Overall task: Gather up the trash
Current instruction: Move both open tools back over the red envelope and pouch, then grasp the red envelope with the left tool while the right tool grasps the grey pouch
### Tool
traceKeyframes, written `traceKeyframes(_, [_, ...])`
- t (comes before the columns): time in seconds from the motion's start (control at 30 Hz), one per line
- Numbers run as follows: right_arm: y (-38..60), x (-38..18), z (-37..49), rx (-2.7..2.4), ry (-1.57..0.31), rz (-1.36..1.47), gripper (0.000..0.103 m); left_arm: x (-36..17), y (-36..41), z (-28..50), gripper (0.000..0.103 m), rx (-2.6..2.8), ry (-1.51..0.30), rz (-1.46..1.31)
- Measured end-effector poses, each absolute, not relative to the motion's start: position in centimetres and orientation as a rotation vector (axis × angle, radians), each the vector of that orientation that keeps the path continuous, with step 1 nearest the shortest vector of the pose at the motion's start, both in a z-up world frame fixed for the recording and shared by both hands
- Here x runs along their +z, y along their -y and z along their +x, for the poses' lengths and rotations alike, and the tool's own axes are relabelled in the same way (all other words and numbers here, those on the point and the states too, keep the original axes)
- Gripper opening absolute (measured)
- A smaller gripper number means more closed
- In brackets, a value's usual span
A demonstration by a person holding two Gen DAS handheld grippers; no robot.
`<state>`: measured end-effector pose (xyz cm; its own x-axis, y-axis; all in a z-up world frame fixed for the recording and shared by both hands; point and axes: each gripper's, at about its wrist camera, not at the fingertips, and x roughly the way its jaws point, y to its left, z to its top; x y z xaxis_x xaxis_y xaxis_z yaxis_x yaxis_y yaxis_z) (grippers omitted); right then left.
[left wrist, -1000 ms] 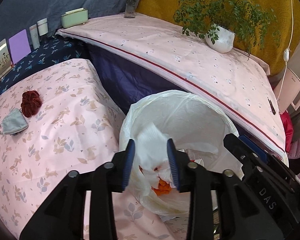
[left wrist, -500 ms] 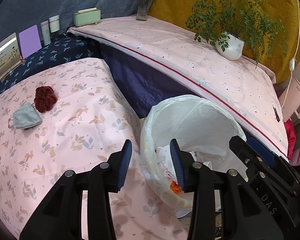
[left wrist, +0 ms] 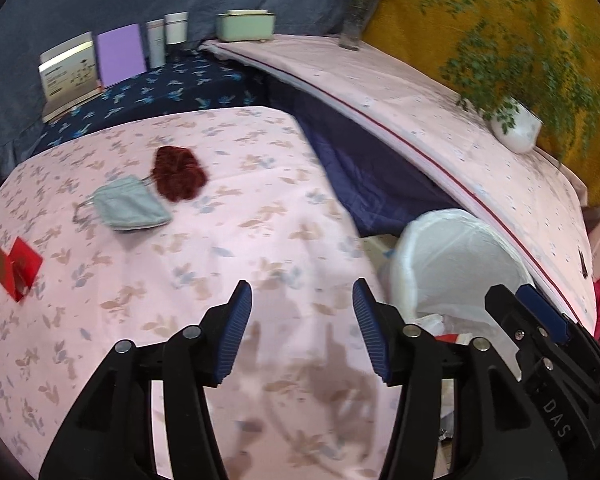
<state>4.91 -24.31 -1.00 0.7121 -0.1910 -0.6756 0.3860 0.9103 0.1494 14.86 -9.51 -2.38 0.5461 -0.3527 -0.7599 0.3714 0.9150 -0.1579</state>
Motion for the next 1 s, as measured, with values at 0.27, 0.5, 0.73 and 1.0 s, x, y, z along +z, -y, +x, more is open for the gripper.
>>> traceKeyframes(0.27, [18.8,-1.3,8.3,-0.219,-0.745,0.239,0.044,-3.1,2.3,17.5,0.059,-0.283,-0.912,-0.041])
traceKeyframes(0.5, [14.0,-2.0,11.4,-0.122,-0.779,0.201,0.044,-4.2,-4.4,19.5,0.066,-0.153,-0.935,-0.096])
traceKeyframes(0.73, [9.7,-3.2,14.7,-0.034,-0.819,0.188,0.044,-4.7,-10.0,21.0,0.076,-0.026,-0.936,-0.125])
traceKeyframes(1.0, [5.6,-4.5,19.5,0.052,-0.852,0.159,0.044,-6.1,-17.1,24.6,0.083,0.106,-0.975,-0.223])
